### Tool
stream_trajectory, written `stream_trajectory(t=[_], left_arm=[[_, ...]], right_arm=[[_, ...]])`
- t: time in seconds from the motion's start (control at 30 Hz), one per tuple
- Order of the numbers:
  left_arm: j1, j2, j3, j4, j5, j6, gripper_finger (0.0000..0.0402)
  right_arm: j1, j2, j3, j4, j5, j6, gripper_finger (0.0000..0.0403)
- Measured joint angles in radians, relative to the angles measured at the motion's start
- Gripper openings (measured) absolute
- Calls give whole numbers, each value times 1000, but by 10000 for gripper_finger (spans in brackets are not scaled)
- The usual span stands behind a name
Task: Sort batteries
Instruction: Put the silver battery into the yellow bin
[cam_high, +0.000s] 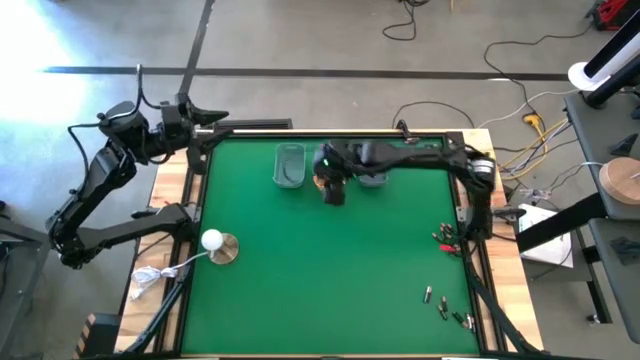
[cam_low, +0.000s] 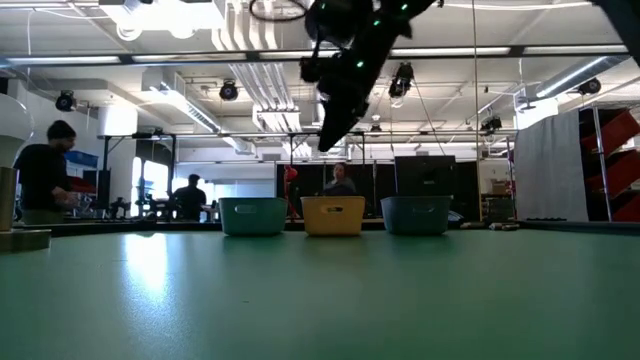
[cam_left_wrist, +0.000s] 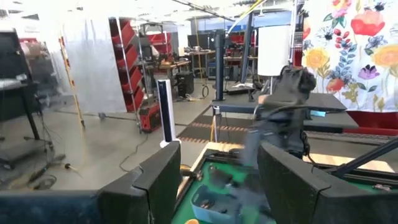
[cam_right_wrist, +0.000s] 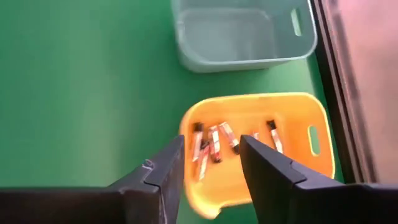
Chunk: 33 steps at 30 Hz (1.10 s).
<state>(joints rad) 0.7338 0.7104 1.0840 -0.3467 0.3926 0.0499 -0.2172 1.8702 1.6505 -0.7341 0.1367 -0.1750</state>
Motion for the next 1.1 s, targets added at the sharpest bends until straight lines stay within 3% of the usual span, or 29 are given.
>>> stream_trajectory(t=[0.2, 0.3, 0.4, 0.57, 0.7, 0.9, 1.1], left_arm=[[0, 81, 0, 4, -78, 43, 191], [0, 106, 2, 5, -84, 12, 191], [0, 128, 23, 7, 4, -8, 191], [-2, 145, 86, 17, 36, 28, 191], [-1, 166, 142, 29, 35, 88, 191], [-1, 219, 193, 170, 36, 122, 191], [-1, 286, 190, 325, 37, 86, 191]], right_arm=[[177, -210, -328, 80, 125, 138, 124], [270, -312, -500, 73, 108, 317, 122], [365, -408, -609, 45, 23, 553, 138], [499, -517, -641, -181, -40, 1089, 178], [567, -561, -646, -394, -133, 1424, 181], [719, -551, -643, -335, -84, 1780, 156], [914, -455, -645, -267, -189, 2020, 164]])
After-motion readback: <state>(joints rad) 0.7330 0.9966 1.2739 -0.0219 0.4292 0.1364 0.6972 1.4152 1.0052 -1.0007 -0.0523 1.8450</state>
